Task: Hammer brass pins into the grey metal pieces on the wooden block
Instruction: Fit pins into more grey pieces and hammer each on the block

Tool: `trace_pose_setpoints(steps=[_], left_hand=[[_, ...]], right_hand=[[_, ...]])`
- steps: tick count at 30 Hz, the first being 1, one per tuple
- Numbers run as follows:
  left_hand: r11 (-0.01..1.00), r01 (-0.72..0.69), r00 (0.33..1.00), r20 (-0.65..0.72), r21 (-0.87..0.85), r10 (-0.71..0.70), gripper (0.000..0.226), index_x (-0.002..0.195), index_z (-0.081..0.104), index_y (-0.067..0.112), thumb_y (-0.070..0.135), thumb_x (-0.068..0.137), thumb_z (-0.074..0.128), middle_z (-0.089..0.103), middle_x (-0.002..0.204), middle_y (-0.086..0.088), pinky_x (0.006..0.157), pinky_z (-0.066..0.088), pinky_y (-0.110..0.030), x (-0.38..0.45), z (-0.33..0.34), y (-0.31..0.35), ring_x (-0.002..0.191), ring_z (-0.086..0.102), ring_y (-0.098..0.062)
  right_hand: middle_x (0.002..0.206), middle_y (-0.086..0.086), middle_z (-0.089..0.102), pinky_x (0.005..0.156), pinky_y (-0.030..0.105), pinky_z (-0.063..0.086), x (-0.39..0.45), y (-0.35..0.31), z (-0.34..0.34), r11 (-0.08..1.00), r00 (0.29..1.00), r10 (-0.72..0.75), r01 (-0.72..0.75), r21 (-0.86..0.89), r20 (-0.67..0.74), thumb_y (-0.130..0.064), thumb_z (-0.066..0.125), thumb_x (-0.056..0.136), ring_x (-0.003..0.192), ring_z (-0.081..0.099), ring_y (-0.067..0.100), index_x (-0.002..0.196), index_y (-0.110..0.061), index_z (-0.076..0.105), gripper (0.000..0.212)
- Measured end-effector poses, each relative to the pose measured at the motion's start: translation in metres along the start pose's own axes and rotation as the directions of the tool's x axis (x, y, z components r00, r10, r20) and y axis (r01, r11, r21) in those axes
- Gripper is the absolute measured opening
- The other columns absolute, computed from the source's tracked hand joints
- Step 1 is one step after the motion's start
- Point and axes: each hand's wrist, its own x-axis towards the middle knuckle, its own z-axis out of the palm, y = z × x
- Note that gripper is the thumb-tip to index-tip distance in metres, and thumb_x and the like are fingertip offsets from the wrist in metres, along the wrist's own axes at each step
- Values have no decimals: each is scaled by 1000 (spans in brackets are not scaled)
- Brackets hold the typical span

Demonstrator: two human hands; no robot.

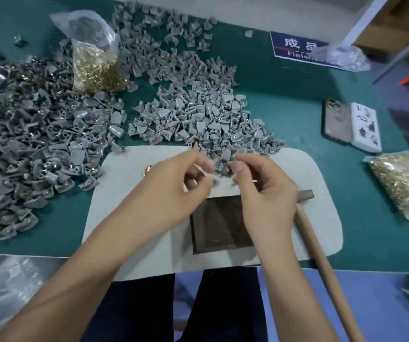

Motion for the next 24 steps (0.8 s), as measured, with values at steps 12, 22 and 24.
trace_pose_setpoints(steps=[12,22,24], left_hand=[[961,-54,997,-39,269,67,13,101,72,31,35,94,63,58,89,8,88,40,-34,-37,33,17,99,49,-17],[909,6,992,-116,417,47,22,93,63,30,48,83,71,56,87,14,76,40,-31,-57,48,32,93,51,-13],[941,-21,994,-95,337,57,16,101,70,30,29,86,73,61,94,15,82,42,-28,-58,47,28,99,51,-11]], right_hand=[[81,-20,73,68,11,46,-39,-4,-61,992,999,21,-15,-124,46,-12,79,88,76,66,2,84,-37,75,26],[87,-16,74,74,27,48,-46,1,-65,990,990,56,-39,-132,127,-14,77,90,83,67,11,90,-35,77,20],[88,-15,74,74,19,43,-46,1,-64,988,983,26,2,-154,184,-12,78,89,88,66,11,92,-28,79,16]])
